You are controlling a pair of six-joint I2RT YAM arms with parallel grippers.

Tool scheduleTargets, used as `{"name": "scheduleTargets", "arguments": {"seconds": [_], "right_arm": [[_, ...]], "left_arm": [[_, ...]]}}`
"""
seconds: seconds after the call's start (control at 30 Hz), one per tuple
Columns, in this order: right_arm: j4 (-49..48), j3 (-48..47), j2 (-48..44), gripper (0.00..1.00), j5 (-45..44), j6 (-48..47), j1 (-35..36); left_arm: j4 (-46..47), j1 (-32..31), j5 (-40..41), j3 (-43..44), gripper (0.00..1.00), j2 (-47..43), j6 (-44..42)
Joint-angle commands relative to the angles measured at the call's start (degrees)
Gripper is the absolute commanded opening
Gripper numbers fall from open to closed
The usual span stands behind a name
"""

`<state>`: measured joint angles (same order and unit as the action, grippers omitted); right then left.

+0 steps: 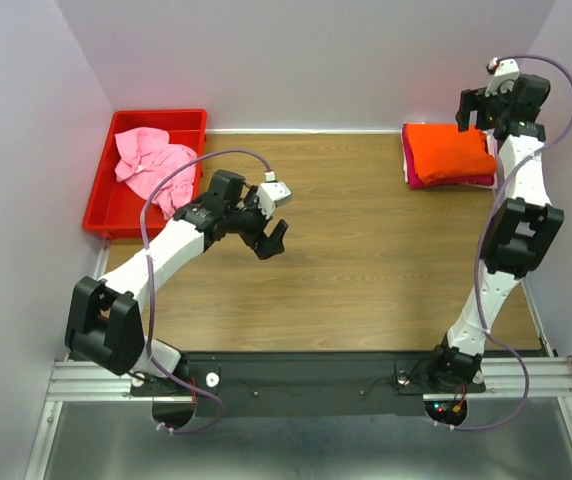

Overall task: Fold and stack the t-shirts
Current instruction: Neatly place the folded tshirt to the corner

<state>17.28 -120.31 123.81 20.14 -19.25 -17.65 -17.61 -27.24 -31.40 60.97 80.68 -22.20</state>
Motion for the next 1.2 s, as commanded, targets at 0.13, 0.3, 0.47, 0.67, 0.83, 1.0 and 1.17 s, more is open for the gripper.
{"name": "scheduleTargets", "arguments": {"seconds": [0.13,0.3,0.47,0.67,0.83,1.0,1.17], "right_arm": [[7.40,7.54,-12.52,0.99,10.09,9.83,-0.46],[10.93,21.04,-20.25,1.00,13.52,11.25,-0.37],[12.42,32.14,-29.57,1.00,13.34,9.49,-0.37],[19.19,47.17,-41.53,1.00,17.73,7.21,-0.37],[24.46,55.96,-49.00,1.00,20.46,4.48,-0.37],[26.05,61.42,-55.77,1.00,21.96,3.42,-0.37],[26.49,63.62,-60.43,1.00,23.80,4.48,-0.37]], "left_arm": [[0.29,2.98,-6.83,5.03,0.99,-2.02,5.14],[2.23,5.53,-6.40,5.39,0.99,-3.51,8.57],[-1.02,8.52,-5.34,5.91,0.99,-4.48,10.15],[-5.15,10.98,-2.63,4.52,0.99,-4.31,8.32],[-9.11,11.95,1.42,1.09,0.99,-4.22,5.41],[-4.81,12.39,5.55,-5.50,0.99,-9.84,8.74],[-5.33,12.48,8.72,-8.05,0.99,-15.71,7.25]]}}
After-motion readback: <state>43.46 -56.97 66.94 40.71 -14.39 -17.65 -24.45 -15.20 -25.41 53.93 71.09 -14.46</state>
